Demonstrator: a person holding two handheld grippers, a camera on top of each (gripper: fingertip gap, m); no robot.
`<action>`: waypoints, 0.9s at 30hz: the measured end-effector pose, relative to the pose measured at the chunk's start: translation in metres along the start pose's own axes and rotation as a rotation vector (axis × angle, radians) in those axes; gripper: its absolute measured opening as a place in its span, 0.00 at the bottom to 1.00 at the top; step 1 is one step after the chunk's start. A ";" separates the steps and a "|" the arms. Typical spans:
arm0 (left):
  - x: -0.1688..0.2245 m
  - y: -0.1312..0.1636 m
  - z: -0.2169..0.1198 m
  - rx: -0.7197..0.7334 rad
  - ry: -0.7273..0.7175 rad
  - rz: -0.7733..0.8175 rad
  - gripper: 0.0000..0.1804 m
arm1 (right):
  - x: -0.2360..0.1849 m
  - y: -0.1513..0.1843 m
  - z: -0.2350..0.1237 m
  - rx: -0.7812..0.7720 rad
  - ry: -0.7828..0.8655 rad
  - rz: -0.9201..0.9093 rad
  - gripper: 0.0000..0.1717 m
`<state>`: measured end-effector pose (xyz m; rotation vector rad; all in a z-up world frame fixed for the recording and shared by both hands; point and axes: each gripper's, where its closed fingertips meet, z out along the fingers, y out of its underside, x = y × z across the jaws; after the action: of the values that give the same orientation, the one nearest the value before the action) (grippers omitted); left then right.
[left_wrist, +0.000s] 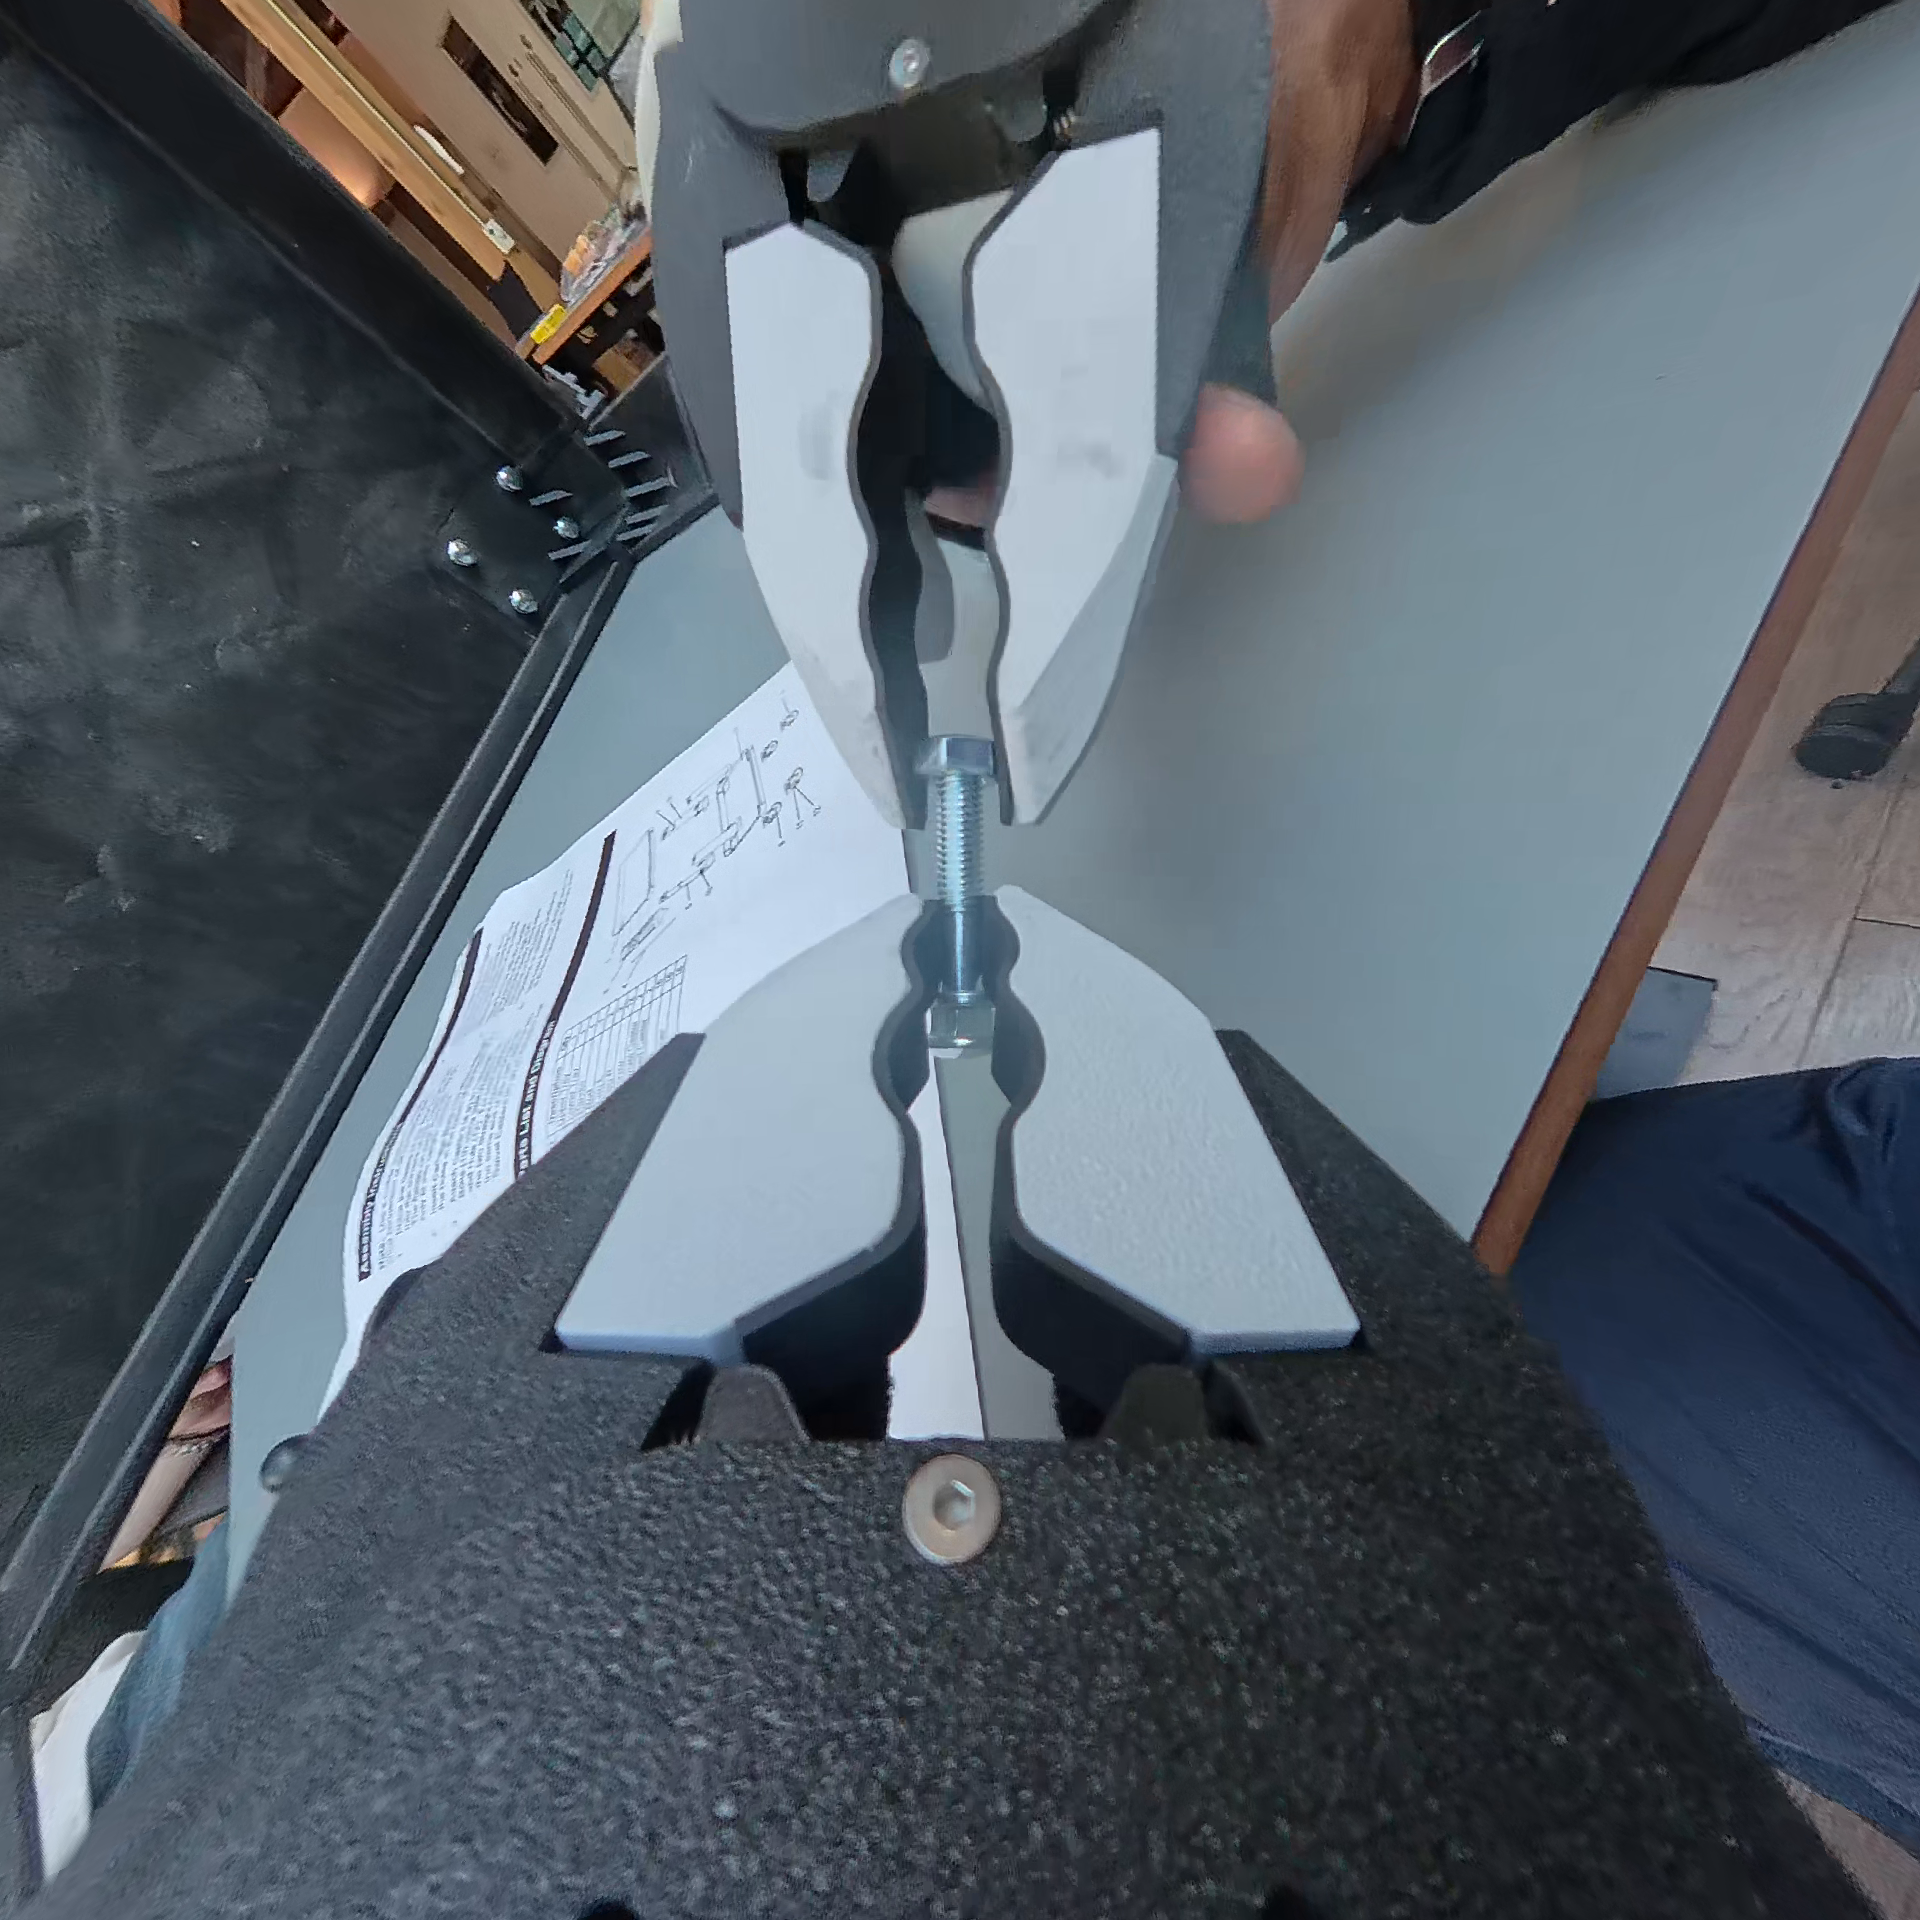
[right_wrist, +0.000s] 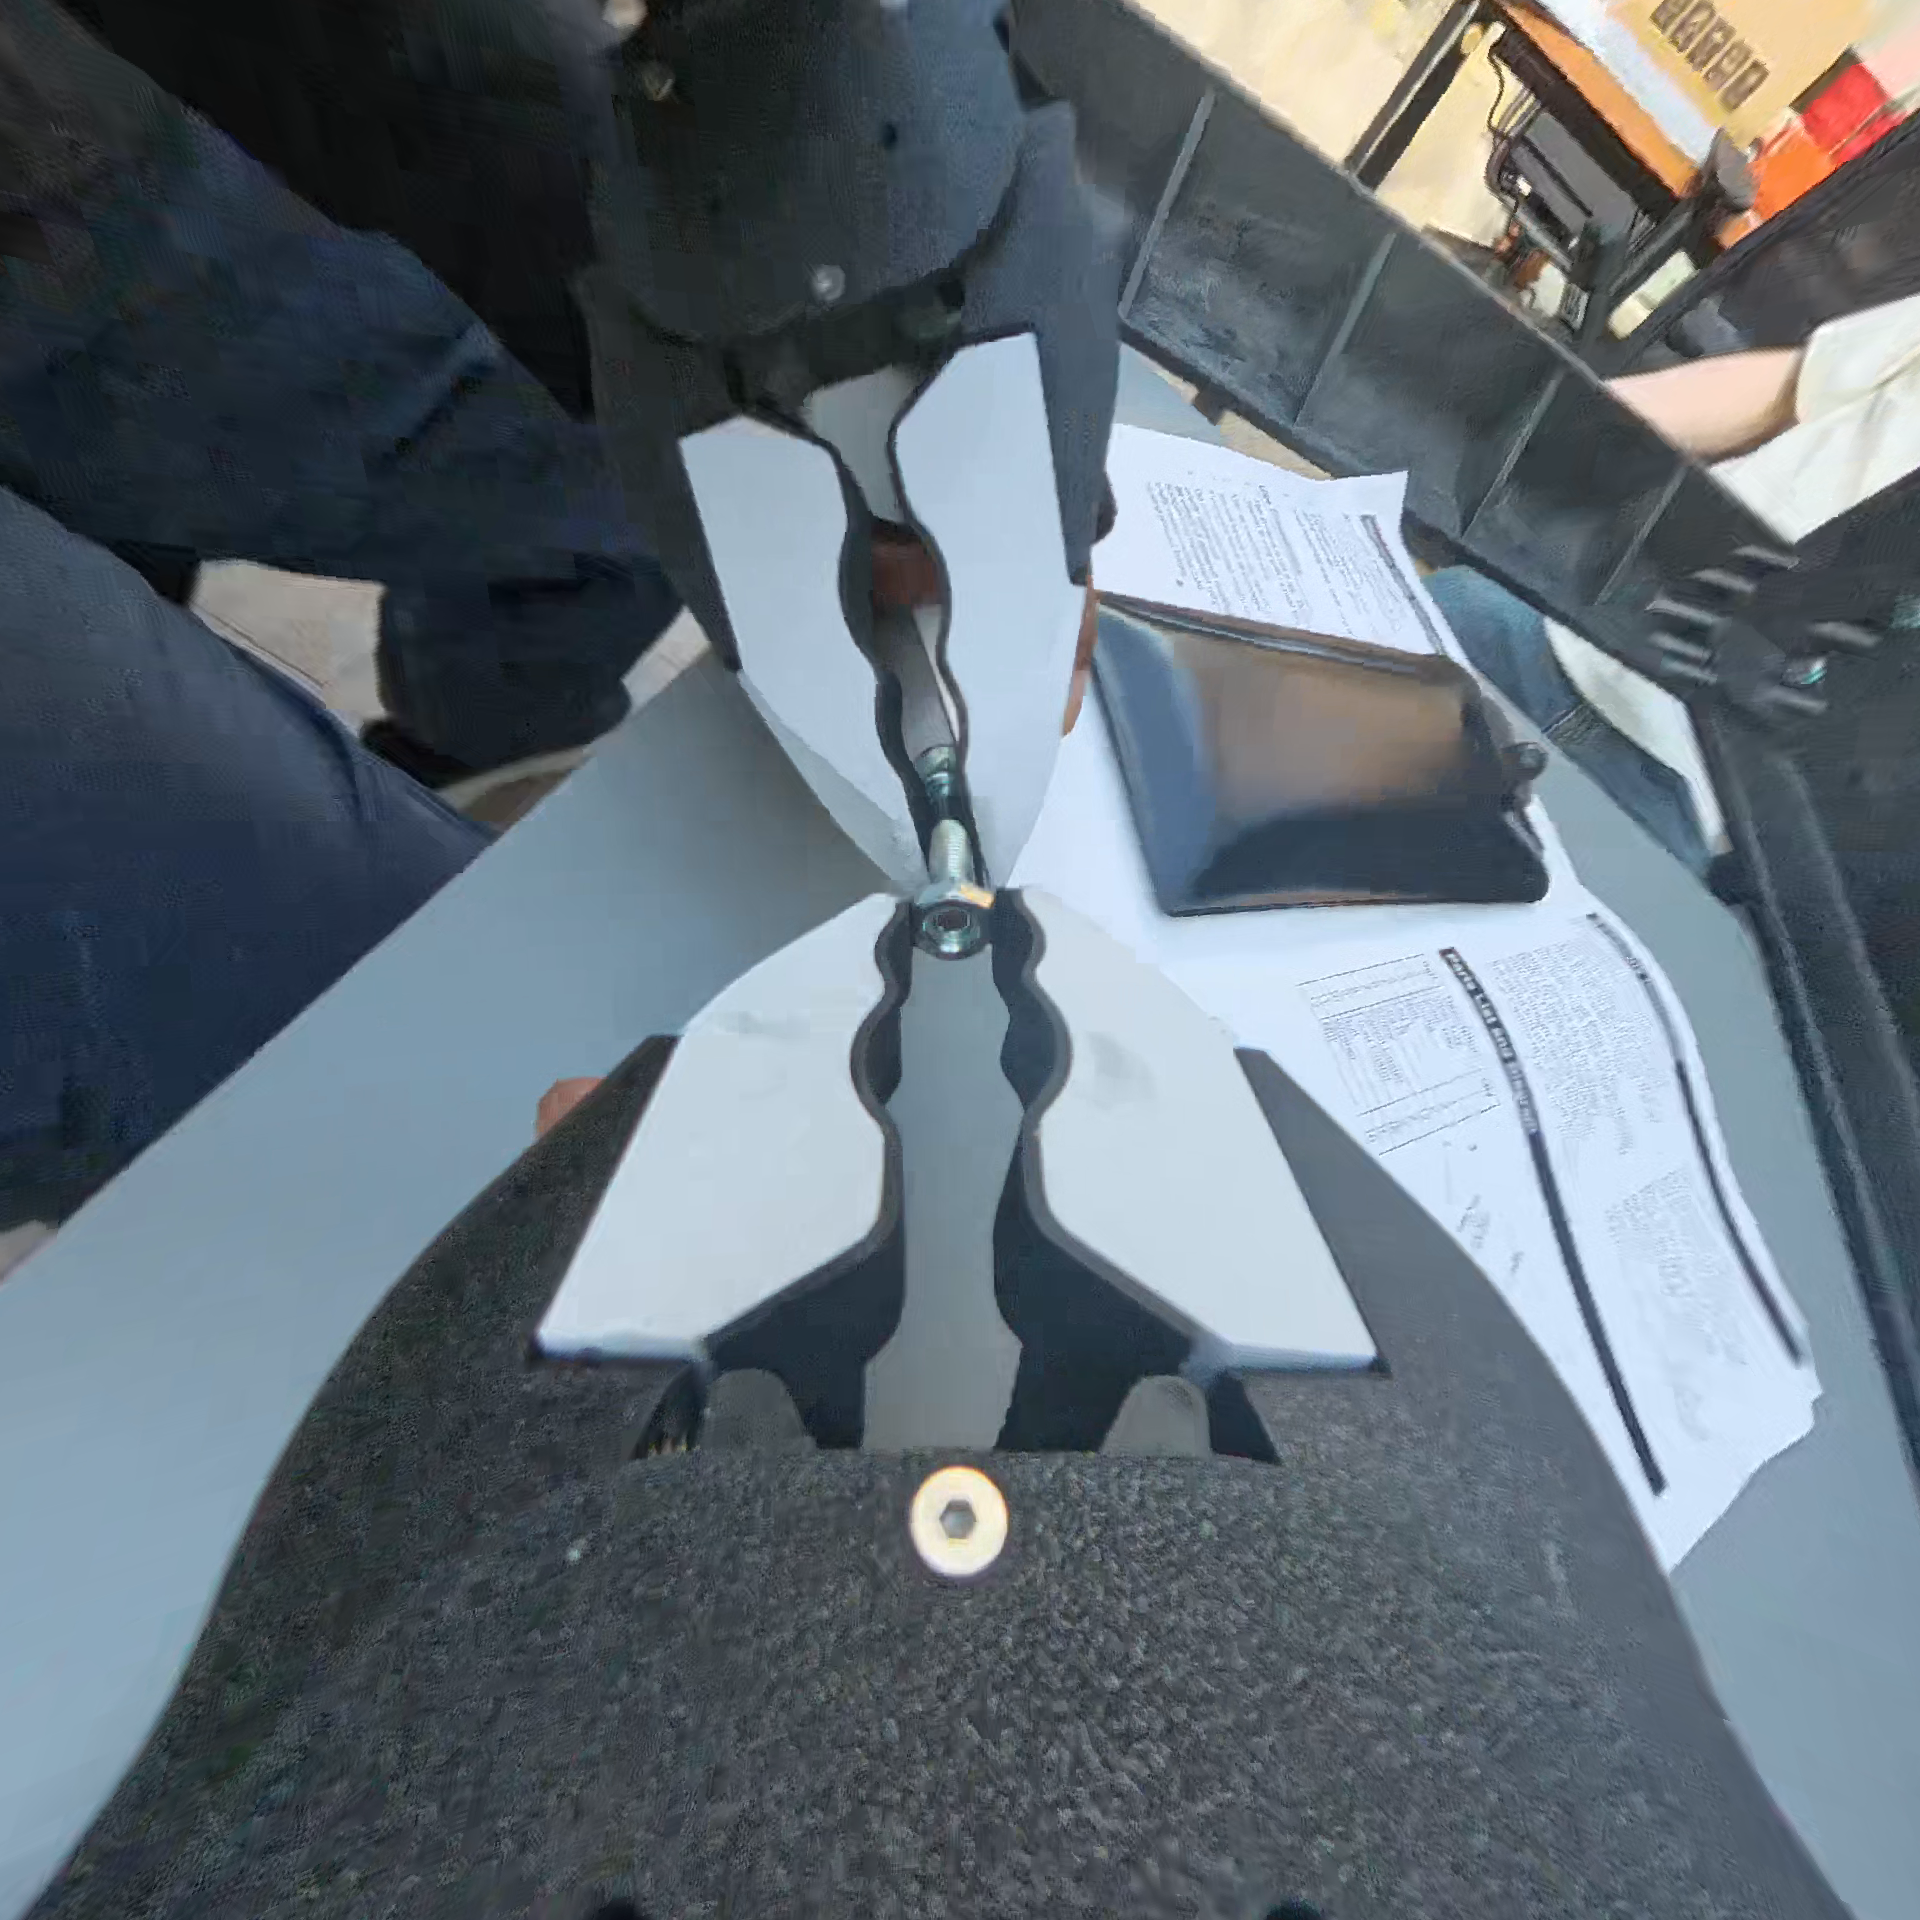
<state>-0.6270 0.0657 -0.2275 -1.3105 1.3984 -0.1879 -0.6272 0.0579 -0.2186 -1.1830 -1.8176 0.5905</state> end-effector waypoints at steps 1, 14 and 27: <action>0.002 0.000 0.000 -0.002 0.031 -0.016 0.04 | 0.000 0.001 0.000 -0.033 0.053 -0.145 0.09; -0.006 -0.002 -0.002 0.021 -0.066 0.009 0.03 | 0.008 -0.017 -0.006 0.105 0.002 0.157 0.22; -0.007 -0.005 -0.005 0.053 -0.009 -0.056 0.03 | 0.007 -0.021 -0.013 0.060 0.187 -0.286 0.17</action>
<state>-0.6297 0.0662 -0.2179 -1.3066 1.3413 -0.2547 -0.6275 0.0543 -0.1928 -0.8863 -1.7549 0.3554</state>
